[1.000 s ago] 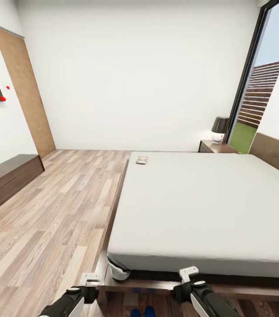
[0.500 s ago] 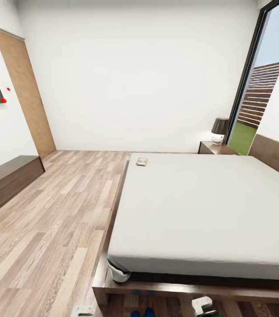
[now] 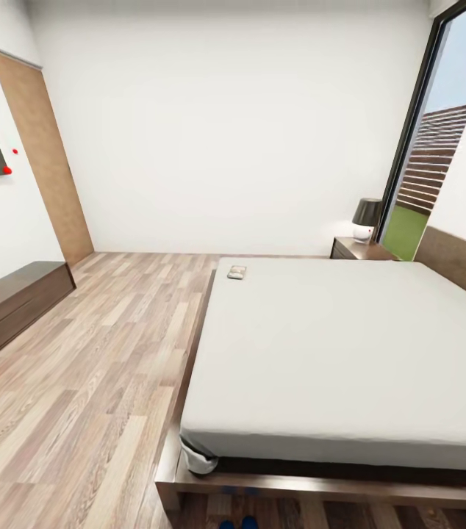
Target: In the bedroom, move the book from the bed onto either nightstand, and place the two sandals side by side next to the bed.
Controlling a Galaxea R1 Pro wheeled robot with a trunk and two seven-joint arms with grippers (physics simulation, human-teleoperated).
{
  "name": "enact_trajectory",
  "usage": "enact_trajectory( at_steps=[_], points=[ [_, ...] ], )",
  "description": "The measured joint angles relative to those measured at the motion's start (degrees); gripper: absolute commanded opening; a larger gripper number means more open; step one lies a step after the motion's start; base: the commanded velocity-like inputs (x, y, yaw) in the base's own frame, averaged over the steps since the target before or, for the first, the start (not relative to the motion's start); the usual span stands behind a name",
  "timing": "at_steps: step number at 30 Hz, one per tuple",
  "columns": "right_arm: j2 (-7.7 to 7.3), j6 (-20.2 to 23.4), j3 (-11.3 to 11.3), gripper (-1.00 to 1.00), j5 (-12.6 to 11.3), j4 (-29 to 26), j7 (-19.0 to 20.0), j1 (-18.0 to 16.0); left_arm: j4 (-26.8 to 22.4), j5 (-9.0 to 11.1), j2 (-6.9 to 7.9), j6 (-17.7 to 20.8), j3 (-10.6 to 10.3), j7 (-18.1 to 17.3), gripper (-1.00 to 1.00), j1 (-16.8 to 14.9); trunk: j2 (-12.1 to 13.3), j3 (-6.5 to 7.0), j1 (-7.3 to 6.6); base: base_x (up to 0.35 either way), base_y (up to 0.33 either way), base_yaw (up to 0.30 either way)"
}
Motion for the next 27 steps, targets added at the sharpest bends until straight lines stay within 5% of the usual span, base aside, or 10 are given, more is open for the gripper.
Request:
enact_trajectory(
  at_steps=[12,27],
  points=[
    [0.06,-0.45,0.17,1.0,0.19,0.48,-0.01,5.23,0.06,0.01,0.09,-0.67,0.0,-0.09,1.0,0.62,4.82,2.16,-2.64,0.0,0.0,0.0],
    [-0.05,-0.48,0.16,1.0,0.18,0.46,-0.01,6.19,0.02,0.03,0.45,-2.28,0.0,-0.09,1.0,1.51,10.84,4.85,-5.93,0.0,0.0,0.0]
  ],
)
